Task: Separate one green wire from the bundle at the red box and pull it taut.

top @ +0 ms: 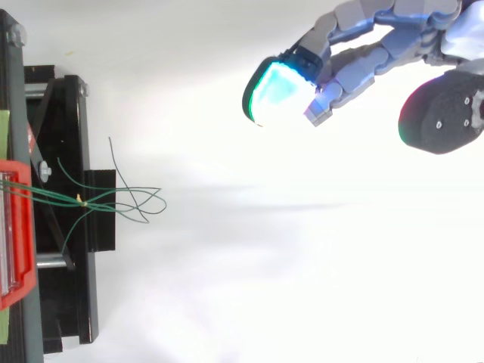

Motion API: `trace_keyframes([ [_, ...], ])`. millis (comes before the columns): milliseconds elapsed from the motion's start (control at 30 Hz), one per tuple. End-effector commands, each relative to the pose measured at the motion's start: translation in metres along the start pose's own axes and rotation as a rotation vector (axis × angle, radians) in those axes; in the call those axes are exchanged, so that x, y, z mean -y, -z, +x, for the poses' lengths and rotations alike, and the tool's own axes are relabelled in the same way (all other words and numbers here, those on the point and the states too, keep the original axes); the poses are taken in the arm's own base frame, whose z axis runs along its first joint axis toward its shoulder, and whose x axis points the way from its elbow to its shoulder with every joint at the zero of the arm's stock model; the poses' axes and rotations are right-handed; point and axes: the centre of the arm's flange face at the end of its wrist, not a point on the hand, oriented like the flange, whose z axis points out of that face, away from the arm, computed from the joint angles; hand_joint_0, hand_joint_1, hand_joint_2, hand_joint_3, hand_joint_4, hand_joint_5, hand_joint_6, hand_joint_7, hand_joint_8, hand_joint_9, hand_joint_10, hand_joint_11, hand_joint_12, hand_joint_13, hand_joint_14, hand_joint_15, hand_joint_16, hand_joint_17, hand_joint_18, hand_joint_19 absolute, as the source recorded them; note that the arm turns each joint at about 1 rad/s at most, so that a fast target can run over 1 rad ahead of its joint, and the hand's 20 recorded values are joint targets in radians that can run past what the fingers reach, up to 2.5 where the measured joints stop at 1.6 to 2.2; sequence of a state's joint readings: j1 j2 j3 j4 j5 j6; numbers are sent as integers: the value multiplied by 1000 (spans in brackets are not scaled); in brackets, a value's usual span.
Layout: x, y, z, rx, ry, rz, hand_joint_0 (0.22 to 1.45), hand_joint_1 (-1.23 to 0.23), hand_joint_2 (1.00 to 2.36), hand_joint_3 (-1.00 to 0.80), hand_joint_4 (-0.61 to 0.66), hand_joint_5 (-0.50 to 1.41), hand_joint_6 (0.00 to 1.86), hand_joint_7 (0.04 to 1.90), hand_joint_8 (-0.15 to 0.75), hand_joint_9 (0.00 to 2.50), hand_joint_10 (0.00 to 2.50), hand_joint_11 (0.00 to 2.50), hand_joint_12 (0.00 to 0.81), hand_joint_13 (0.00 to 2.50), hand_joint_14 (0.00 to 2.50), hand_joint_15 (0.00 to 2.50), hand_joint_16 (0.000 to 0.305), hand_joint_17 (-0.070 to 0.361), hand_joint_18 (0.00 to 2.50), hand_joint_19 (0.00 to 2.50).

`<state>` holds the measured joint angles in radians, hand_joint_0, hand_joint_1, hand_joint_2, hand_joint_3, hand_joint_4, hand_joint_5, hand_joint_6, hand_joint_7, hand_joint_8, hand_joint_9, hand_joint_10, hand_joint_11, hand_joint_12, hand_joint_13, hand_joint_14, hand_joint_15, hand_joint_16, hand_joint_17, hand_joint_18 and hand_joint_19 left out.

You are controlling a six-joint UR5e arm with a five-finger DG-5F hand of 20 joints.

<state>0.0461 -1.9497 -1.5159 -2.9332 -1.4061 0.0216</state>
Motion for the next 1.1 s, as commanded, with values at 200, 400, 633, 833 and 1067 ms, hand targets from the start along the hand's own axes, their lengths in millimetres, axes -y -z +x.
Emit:
trace_keyframes([
  [200, -1, -2, 9, 6, 12, -13, 503, -609, 1000, -491, 182, -173, 502, 699, 211, 787, 4, 116, 281, 485, 4, 123, 36, 82, 281, 240],
  [400, -1, -3, 18, 38, 56, -16, 502, -610, 1000, -488, 180, -173, 502, 705, 212, 805, 5, 138, 284, 507, 5, 137, 38, 85, 313, 258],
  [633, -1, -4, 26, 60, 61, -16, 505, -612, 1001, -483, 181, -172, 502, 701, 214, 823, 6, 162, 288, 536, 6, 158, 39, 87, 336, 270],
  [833, -2, -5, 30, 72, 59, -27, 507, -611, 1001, -484, 184, -170, 502, 706, 214, 833, 6, 169, 288, 551, 6, 165, 39, 87, 349, 277],
  [1067, 28, -19, 39, 83, 51, 0, 509, -611, 1001, -481, 186, -169, 502, 706, 212, 845, 6, 180, 288, 573, 7, 187, 40, 89, 381, 296],
])
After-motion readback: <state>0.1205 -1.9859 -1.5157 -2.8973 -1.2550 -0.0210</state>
